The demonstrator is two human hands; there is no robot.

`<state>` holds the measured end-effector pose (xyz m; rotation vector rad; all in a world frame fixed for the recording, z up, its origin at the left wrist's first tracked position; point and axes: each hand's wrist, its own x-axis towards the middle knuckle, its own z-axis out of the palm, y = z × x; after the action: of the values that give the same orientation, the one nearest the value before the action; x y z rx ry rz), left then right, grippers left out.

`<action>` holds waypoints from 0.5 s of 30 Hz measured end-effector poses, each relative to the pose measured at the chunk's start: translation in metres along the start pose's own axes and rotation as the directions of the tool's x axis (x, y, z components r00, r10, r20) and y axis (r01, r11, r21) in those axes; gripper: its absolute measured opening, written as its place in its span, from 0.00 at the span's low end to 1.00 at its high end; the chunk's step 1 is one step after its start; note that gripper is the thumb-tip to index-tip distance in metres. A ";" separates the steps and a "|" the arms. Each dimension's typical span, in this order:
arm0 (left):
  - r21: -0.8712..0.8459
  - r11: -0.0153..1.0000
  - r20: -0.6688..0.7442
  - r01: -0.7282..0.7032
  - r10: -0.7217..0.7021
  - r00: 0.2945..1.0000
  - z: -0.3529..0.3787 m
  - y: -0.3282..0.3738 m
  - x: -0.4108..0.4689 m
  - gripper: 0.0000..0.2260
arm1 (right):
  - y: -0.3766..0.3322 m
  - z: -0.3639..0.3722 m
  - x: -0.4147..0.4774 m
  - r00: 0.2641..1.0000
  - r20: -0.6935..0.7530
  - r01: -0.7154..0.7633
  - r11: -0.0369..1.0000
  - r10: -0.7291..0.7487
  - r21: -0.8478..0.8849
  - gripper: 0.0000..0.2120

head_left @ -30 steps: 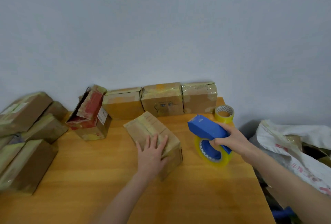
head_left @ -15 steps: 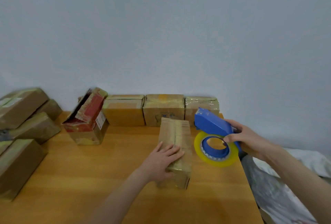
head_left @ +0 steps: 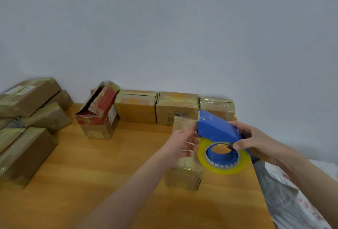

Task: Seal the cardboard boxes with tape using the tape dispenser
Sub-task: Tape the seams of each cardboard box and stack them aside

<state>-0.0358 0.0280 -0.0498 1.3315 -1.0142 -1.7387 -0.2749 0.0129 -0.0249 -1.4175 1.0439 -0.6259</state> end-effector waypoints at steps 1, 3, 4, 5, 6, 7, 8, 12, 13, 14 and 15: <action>-0.035 0.999 0.002 0.004 -0.004 1.000 -0.001 -0.002 0.000 0.16 | 0.000 0.002 0.000 1.000 0.002 -0.002 1.000 0.002 -0.004 0.38; -0.063 0.998 0.006 0.006 -0.006 1.000 -0.004 -0.006 0.000 0.08 | -0.001 0.006 0.000 1.000 0.002 -0.010 1.000 0.010 -0.021 0.38; -0.068 0.998 0.010 0.013 -0.012 1.000 -0.006 -0.008 0.000 0.06 | -0.001 0.007 0.000 1.000 0.003 -0.015 0.999 0.015 -0.030 0.38; -0.075 0.997 0.015 0.022 -0.021 1.000 -0.007 -0.010 0.000 0.05 | -0.001 0.008 -0.001 1.000 0.003 -0.020 0.999 0.020 -0.037 0.38; -0.083 0.996 0.022 0.029 -0.027 0.999 -0.009 -0.010 -0.001 0.05 | -0.001 0.009 -0.002 1.000 0.001 -0.023 0.999 0.023 -0.042 0.38; -0.084 0.996 0.031 0.031 -0.028 0.999 -0.010 -0.010 -0.001 0.05 | -0.001 0.009 -0.002 1.000 -0.004 -0.023 0.999 0.023 -0.048 0.38; -0.084 0.996 0.040 0.031 -0.028 0.999 -0.011 -0.009 -0.002 0.06 | -0.001 0.008 -0.002 1.000 -0.010 -0.024 0.998 0.024 -0.058 0.38; -0.158 0.984 0.043 0.085 -0.079 0.996 -0.015 -0.004 -0.003 0.13 | -0.004 0.006 -0.004 0.999 -0.030 -0.027 0.994 0.024 -0.109 0.39; -0.154 0.983 0.034 0.100 -0.096 0.995 -0.015 -0.003 -0.004 0.15 | -0.005 0.006 -0.005 0.999 -0.031 -0.029 0.992 0.025 -0.123 0.39; -0.120 0.987 0.011 0.108 -0.107 0.994 -0.014 -0.003 -0.003 0.16 | -0.005 0.006 -0.005 0.999 -0.028 -0.031 0.989 0.027 -0.142 0.39; -0.075 0.991 -0.020 0.109 -0.111 0.994 -0.013 -0.003 -0.003 0.17 | -0.006 0.007 -0.006 0.999 -0.022 -0.034 0.986 0.031 -0.162 0.38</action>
<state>-0.0227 0.0294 -0.0532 1.3806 -0.8689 -1.8197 -0.2703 0.0207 -0.0187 -1.5350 1.1524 -0.5419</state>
